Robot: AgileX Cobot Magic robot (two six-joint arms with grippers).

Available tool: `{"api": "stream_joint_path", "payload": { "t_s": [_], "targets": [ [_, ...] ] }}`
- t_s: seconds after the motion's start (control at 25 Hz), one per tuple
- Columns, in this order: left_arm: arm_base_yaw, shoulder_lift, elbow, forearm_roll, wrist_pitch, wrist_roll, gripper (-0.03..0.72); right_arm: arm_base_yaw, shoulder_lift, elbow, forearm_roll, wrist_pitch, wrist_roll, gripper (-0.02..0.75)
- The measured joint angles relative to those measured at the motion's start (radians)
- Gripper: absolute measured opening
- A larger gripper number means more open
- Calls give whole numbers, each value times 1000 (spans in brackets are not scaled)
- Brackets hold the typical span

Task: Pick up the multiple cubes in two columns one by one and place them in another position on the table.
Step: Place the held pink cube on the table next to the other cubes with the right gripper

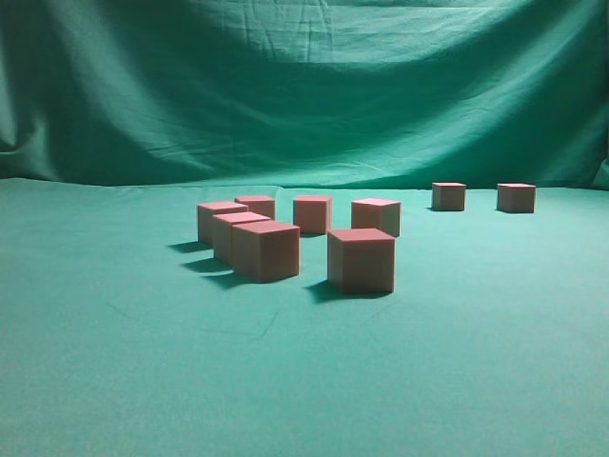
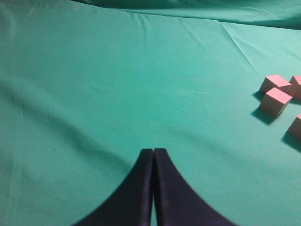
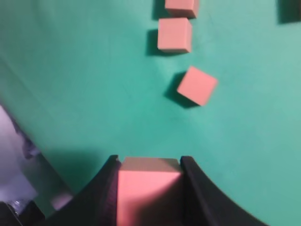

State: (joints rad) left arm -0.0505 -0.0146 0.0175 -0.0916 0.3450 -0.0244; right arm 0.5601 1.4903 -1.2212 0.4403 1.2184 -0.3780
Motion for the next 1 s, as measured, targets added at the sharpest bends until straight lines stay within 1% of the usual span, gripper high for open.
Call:
{"api": "stream_joint_path", "payload": {
  "t_s": [0.08, 0.16, 0.28, 0.32, 0.4, 0.44, 0.52, 0.64, 0.76, 1.0],
  "targets": [
    [0, 0, 0, 0, 0, 0, 0, 0, 38, 0, 57, -26, -33, 260],
    [0, 0, 0, 0, 0, 0, 0, 15, 76, 0, 90, -30, -100, 260],
    [0, 0, 0, 0, 0, 0, 0, 68, 103, 0, 83, -30, -137, 260],
    [0, 0, 0, 0, 0, 0, 0, 96, 103, 0, 67, -30, -129, 260],
    [0, 0, 0, 0, 0, 0, 0, 161, 103, 0, -12, -37, -67, 260],
    [0, 0, 0, 0, 0, 0, 0, 191, 103, 0, -61, -44, -14, 260],
    [0, 0, 0, 0, 0, 0, 0, 264, 103, 0, -199, -68, 93, 260],
    [0, 0, 0, 0, 0, 0, 0, 350, 103, 4, -316, -127, 214, 260],
    [0, 0, 0, 0, 0, 0, 0, 378, 103, 39, -334, -224, 294, 260],
    [0, 0, 0, 0, 0, 0, 0, 378, 105, 172, -348, -410, 308, 260]
  ]
}}
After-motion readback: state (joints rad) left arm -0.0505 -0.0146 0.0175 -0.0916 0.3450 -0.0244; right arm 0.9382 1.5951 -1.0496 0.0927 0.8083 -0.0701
